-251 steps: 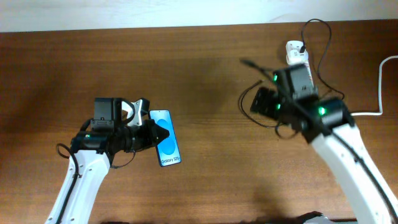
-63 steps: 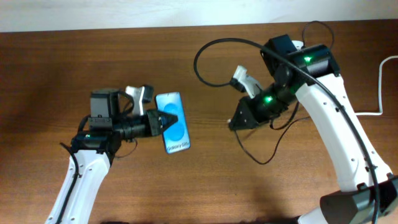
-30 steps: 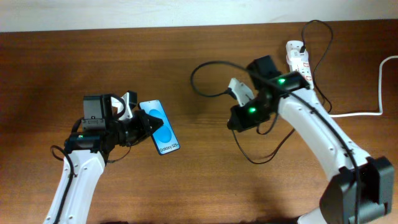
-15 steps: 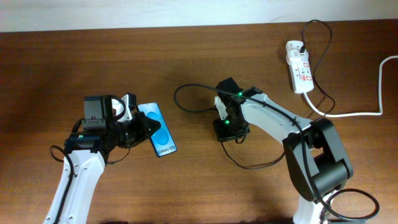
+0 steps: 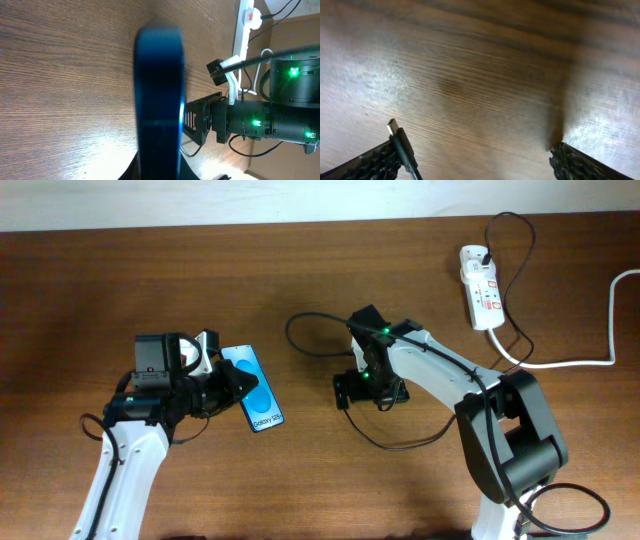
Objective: Plug charger to phone and switch on socket
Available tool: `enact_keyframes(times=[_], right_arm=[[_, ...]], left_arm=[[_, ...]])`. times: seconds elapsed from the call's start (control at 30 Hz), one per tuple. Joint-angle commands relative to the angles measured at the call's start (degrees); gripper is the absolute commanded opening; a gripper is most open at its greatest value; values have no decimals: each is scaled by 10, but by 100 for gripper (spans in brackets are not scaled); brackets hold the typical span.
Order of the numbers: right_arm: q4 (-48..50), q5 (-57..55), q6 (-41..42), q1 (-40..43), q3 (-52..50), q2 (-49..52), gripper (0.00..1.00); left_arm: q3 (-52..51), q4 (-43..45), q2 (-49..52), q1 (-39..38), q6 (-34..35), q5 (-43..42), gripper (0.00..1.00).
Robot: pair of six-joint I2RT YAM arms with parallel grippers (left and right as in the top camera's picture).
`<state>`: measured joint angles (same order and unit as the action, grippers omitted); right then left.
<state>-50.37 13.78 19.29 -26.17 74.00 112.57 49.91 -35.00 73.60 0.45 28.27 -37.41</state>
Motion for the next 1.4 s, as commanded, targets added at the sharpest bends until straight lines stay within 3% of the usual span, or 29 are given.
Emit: enact_keyframes(times=[0.0, 0.13, 0.43, 0.67, 0.83, 1.03, 1.17, 1.37], right_arm=[[-1, 32, 162, 22, 19, 2, 100], [-2, 47, 286, 54, 19, 2, 99], [-12, 164, 298, 68, 19, 2, 98], [5, 182, 371, 68, 19, 2, 98], [120, 190, 262, 68, 19, 2, 98], [106, 114, 154, 66, 19, 2, 98], [69, 14, 152, 64, 19, 3, 98], [108, -15, 92, 20, 18, 14, 96]], left_arm=[[7, 1, -5, 2, -11, -7, 0], [7, -4, -5, 2, -12, -7, 0], [7, -4, -5, 2, -11, -7, 0], [7, -9, -5, 2, -12, -7, 0], [7, -9, -5, 2, -12, -7, 0], [7, -9, -5, 2, -12, -7, 0], [7, -9, -5, 2, -12, -7, 0], [7, -9, -5, 2, -12, -7, 0]])
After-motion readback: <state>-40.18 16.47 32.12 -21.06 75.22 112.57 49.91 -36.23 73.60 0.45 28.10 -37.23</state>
